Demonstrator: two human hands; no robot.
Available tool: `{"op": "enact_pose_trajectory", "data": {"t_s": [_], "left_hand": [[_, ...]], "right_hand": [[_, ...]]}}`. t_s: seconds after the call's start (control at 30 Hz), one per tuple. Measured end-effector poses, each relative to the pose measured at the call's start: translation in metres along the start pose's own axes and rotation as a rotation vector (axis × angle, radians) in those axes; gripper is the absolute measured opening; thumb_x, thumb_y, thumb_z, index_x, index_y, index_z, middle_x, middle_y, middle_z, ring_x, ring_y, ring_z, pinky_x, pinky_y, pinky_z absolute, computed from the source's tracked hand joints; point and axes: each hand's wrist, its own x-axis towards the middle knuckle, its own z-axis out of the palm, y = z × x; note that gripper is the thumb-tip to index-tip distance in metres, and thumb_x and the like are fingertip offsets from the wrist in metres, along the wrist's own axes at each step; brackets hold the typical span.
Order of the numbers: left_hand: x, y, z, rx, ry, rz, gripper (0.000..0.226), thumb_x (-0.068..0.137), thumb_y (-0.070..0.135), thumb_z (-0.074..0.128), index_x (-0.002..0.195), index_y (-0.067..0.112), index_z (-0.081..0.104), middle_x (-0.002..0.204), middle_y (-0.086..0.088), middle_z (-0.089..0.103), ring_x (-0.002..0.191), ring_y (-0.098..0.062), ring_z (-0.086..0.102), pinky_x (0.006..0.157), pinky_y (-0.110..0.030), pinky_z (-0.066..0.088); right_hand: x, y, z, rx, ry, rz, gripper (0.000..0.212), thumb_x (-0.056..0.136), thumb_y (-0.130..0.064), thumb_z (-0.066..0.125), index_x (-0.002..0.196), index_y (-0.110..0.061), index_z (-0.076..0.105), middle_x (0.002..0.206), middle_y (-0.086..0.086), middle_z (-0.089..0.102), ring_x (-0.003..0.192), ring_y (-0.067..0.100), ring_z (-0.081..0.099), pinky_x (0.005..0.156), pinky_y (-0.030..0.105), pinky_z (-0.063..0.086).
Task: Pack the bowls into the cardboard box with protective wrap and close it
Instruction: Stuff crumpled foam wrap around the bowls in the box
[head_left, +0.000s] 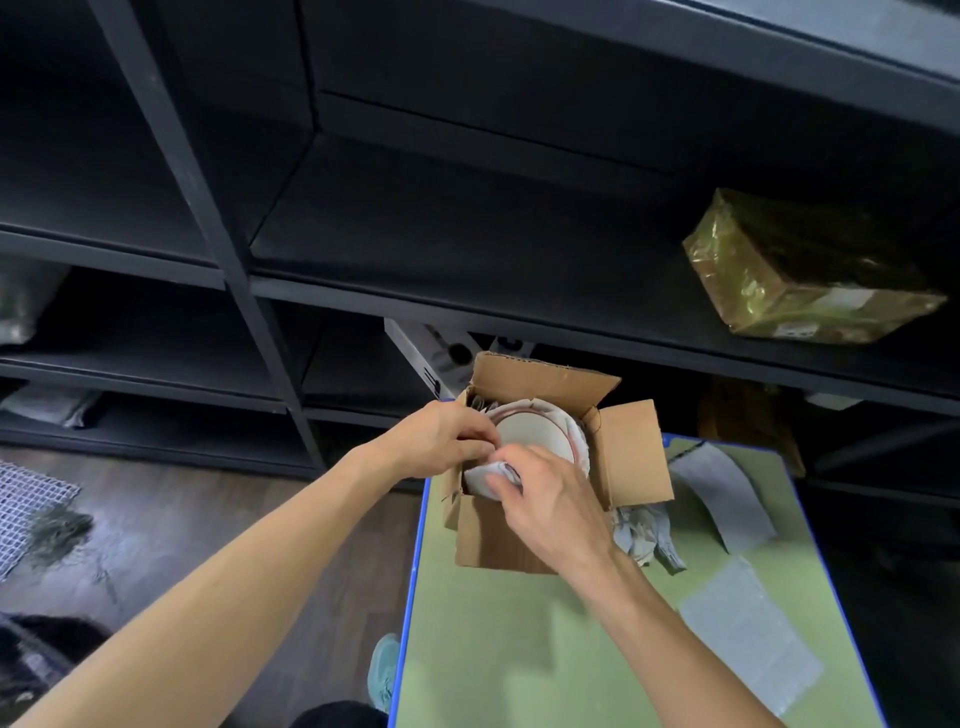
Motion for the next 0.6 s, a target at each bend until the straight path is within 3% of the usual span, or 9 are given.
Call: {"op": "enact_pose_trajectory", "data": {"t_s": [0.17, 0.3, 0.47, 0.6], "left_hand": [[0.000, -0.003, 0.005, -0.016, 0.025, -0.010, 0.016, 0.096, 0.024, 0.059, 0.101, 0.030, 0.073, 0.085, 0.026, 0.062, 0.084, 0.009, 0.057, 0.071, -0.007, 0.039], [0.000, -0.006, 0.011, -0.024, 0.069, -0.025, 0.017, 0.096, 0.024, 0.057, 0.096, 0.033, 0.072, 0.087, 0.024, 0.064, 0.088, 0.005, 0.057, 0.075, -0.015, 0.042], [-0.001, -0.009, 0.014, -0.062, 0.089, -0.036, 0.016, 0.096, 0.029, 0.057, 0.095, 0.038, 0.070, 0.092, 0.017, 0.067, 0.087, -0.001, 0.060, 0.074, -0.018, 0.047], [0.000, -0.011, 0.018, -0.087, 0.106, -0.047, 0.011, 0.095, 0.032, 0.059, 0.095, 0.037, 0.070, 0.092, 0.015, 0.067, 0.086, -0.001, 0.061, 0.075, -0.022, 0.050]], "right_hand": [[0.016, -0.007, 0.013, -0.161, -0.112, -0.024, 0.023, 0.101, -0.026, 0.043, 0.107, -0.017, 0.062, 0.104, 0.005, 0.066, 0.099, 0.032, 0.060, 0.069, 0.036, 0.034], [0.018, -0.011, 0.022, -0.224, -0.096, -0.014, 0.025, 0.102, -0.032, 0.045, 0.111, -0.015, 0.061, 0.104, 0.007, 0.070, 0.099, 0.034, 0.063, 0.065, 0.034, 0.030], [0.002, -0.008, 0.017, -0.103, -0.001, -0.070, 0.024, 0.097, -0.035, 0.055, 0.120, -0.026, 0.054, 0.098, -0.001, 0.067, 0.088, 0.027, 0.063, 0.063, 0.036, 0.035], [-0.007, -0.004, 0.019, -0.213, 0.078, -0.116, 0.009, 0.095, -0.027, 0.059, 0.102, -0.031, 0.062, 0.087, -0.010, 0.061, 0.084, 0.019, 0.053, 0.060, 0.034, 0.043]]}}
